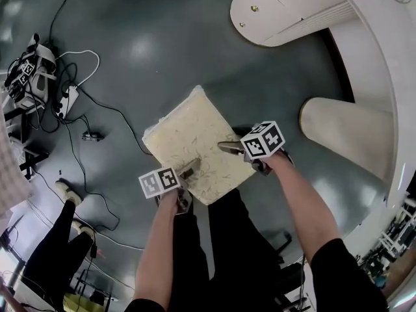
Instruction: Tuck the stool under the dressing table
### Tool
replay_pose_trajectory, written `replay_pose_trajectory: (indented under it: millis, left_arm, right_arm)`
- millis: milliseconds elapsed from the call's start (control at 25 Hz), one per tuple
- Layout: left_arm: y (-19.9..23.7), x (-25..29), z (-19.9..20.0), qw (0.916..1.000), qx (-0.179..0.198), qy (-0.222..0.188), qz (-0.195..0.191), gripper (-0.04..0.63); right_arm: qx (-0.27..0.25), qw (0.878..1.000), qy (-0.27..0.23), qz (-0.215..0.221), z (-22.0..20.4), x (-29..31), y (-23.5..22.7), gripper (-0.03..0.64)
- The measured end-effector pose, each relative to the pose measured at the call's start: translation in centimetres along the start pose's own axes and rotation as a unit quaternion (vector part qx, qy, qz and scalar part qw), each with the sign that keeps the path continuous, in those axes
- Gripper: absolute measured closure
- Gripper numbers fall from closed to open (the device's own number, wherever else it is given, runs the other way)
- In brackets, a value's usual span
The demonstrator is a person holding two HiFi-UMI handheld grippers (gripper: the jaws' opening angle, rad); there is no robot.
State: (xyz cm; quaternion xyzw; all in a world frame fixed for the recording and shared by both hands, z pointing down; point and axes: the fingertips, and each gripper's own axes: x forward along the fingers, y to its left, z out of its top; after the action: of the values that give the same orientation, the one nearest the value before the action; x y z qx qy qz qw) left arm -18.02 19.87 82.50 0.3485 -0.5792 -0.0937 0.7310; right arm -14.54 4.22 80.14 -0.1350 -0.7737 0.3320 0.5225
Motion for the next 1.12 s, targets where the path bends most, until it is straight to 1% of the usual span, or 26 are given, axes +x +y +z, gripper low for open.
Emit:
replay_pose_trajectory:
  millis: [160,280,440,560,680,840,960,1120]
  left_arm:
    - [-2.2,1.8,1.8,0.9983,0.056,0.020,0.000,0.049]
    - [-4.2,2.8,2.8,0.9938,0.102,0.045,0.004,0.049]
    - [-6.6,4.8,4.0,0.9826,0.166,0.083,0.009,0.049]
    - [-8.9,6.8,5.4,0.9699,0.217,0.109,0.013,0.049]
    - [-11.5,9.2,6.5,0.9509,0.273,0.144,0.018,0.049]
    - [-14.9,12.2,7.0,0.9190,0.346,0.187,0.023,0.049]
    - [-17.6,13.8,6.7,0.8962,0.388,0.213,0.023,0.049]
    - [-21.5,15.8,6.0,0.8612,0.442,0.250,0.023,0.049]
  right_arm:
    - [0.042,0.999,-0.027,-0.017,-0.5,-1.9,-2.3,0.314]
    - [0.084,0.994,-0.058,-0.029,-1.2,-3.6,-3.6,0.314]
    - [0.142,0.982,-0.117,-0.051,-2.6,-5.7,-5.4,0.314]
    - [0.188,0.965,-0.170,-0.068,-3.2,-7.2,-7.1,0.314]
    - [0.234,0.947,-0.207,-0.079,-4.4,-8.7,-9.1,0.314]
    - [0.289,0.916,-0.261,-0.094,-6.7,-10.6,-11.3,0.314]
    - [0.322,0.893,-0.296,-0.104,-8.2,-12.5,-12.3,0.314]
    - [0.370,0.858,-0.336,-0.116,-10.2,-15.0,-13.1,0.314]
